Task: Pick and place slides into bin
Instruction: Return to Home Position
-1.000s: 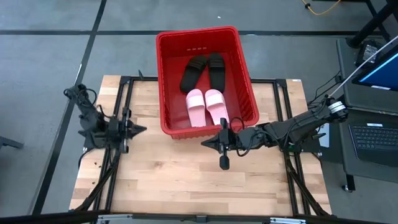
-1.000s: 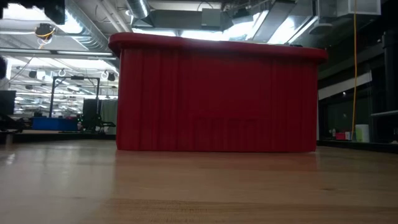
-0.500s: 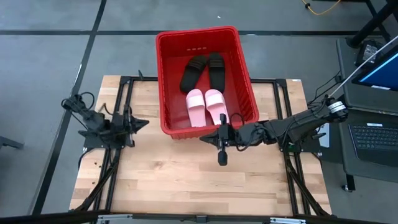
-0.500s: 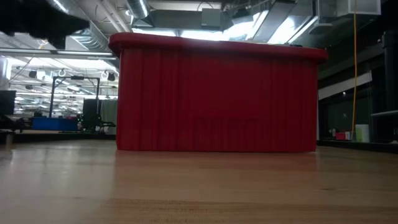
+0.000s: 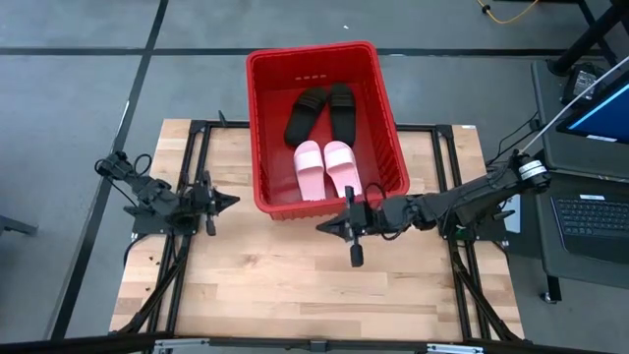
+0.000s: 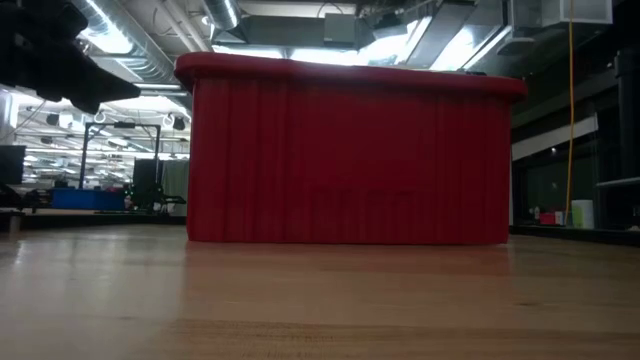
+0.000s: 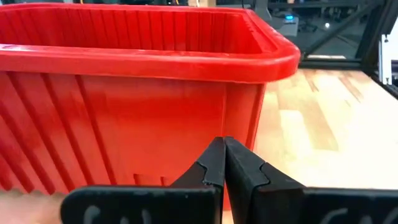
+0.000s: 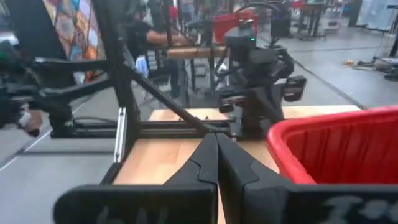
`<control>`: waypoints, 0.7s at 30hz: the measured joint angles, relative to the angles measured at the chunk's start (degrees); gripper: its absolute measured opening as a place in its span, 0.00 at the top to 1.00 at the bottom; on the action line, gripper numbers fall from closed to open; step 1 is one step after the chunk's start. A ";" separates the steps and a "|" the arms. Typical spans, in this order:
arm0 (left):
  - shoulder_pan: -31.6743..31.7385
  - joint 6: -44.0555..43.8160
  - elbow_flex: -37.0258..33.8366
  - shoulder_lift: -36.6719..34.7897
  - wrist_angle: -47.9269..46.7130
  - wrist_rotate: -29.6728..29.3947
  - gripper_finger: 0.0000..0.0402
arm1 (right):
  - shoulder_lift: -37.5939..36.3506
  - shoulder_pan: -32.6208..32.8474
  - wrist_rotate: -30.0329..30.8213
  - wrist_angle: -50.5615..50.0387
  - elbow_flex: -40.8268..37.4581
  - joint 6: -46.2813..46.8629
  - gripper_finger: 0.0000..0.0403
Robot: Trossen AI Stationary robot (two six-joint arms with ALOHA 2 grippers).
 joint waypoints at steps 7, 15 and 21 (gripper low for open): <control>-0.02 -0.62 0.00 -0.02 -0.72 2.21 1.00 | -5.79 -2.48 0.15 14.21 -15.62 3.63 1.00; -0.02 -0.65 0.00 -0.02 -0.71 1.06 0.99 | -24.75 -3.05 2.15 3.45 -22.69 0.18 0.99; -0.02 -0.58 0.00 0.00 -0.73 -1.72 1.00 | -36.23 -3.05 3.70 -0.66 -29.36 0.16 0.99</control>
